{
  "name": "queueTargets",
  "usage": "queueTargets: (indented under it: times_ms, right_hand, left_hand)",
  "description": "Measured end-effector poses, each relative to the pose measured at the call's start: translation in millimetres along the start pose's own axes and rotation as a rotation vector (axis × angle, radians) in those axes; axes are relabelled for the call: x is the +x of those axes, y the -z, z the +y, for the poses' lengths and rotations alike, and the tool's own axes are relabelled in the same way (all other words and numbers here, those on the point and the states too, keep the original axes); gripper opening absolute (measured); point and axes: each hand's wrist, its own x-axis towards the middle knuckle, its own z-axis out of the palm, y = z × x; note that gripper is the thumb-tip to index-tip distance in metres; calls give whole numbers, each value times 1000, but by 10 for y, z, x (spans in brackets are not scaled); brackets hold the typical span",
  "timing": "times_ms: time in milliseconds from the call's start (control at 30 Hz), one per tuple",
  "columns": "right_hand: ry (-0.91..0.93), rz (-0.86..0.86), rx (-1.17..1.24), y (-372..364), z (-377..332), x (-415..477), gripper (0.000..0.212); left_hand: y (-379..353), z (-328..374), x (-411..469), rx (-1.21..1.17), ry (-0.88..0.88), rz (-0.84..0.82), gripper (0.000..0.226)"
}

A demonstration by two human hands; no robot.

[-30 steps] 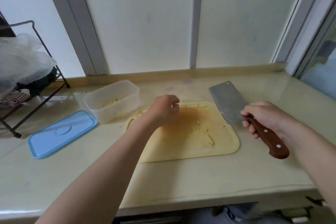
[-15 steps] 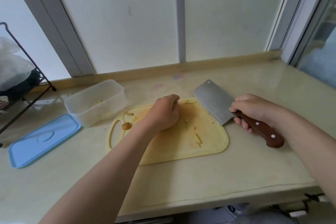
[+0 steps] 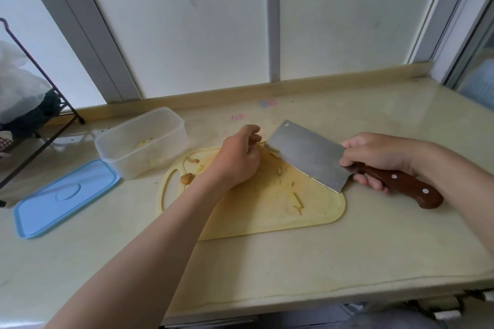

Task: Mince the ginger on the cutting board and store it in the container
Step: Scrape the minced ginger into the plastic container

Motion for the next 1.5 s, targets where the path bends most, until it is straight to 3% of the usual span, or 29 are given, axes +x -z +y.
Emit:
queueTargets:
  times_ms: [367, 733, 1067, 1167, 1300, 1500]
  right_hand:
    - [24, -71, -65, -25, 61, -137, 10]
    - [-49, 88, 261, -757, 33, -770, 11]
    - [-69, 342, 456, -1274, 64, -1102, 12]
    - [-69, 366, 478, -1383, 8, -1116, 11]
    - [-74, 355, 536, -1610, -134, -1013, 7]
    - [-58, 358, 620, -1734, -323, -954, 8]
  left_hand:
    - [49, -11, -144, 20, -13, -9, 47]
    - [-12, 22, -376, 115, -76, -117, 49]
    - [-176, 102, -483, 247, -145, -207, 45]
    - [-214, 87, -471, 206, -154, -161, 33]
    - [-314, 213, -515, 169, -136, -88, 37]
    - [-511, 381, -561, 156, -132, -215, 41]
